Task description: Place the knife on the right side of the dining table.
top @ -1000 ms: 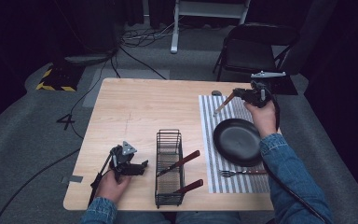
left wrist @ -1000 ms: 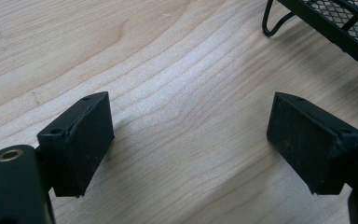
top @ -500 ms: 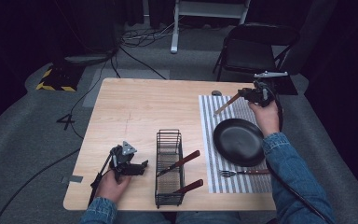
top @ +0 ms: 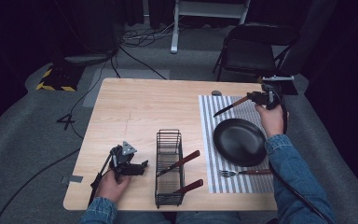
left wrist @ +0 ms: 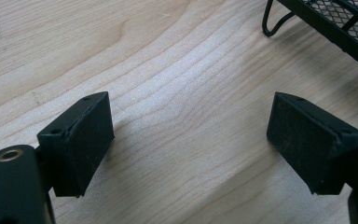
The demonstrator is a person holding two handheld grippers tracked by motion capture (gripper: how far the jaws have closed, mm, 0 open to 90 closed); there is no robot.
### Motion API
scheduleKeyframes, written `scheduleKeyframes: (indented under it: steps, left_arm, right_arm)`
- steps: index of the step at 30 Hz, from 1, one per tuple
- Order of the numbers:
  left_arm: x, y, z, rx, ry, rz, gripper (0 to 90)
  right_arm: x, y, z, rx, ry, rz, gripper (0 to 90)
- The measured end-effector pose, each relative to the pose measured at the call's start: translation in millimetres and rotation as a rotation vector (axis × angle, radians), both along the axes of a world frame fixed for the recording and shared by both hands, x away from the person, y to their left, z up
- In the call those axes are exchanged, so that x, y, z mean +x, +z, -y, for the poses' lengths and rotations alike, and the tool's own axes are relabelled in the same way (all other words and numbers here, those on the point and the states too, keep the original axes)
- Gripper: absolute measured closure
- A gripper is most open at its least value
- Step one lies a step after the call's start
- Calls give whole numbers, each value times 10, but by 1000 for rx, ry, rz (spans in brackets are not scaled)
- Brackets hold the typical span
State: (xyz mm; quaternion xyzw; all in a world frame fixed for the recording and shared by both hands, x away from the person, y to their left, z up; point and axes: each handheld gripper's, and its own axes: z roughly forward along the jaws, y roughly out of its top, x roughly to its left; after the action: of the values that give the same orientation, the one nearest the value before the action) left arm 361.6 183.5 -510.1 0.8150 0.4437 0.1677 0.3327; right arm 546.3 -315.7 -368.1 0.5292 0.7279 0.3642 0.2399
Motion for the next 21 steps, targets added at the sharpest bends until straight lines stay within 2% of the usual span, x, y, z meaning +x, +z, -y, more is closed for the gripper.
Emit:
scheduleKeyframes:
  steps: [9,16,21]
  left_arm:
    - [0,0,-1,1,-1,0,148]
    - [0,0,0,0,0,0,148]
    - [0,0,0,0,0,0,148]
  right_arm:
    - [39,-127,120,8,-50,-26,623]
    - [68,-239,185,-25,-73,-48,561]
    - [84,-304,223,-25,-83,-64,533]
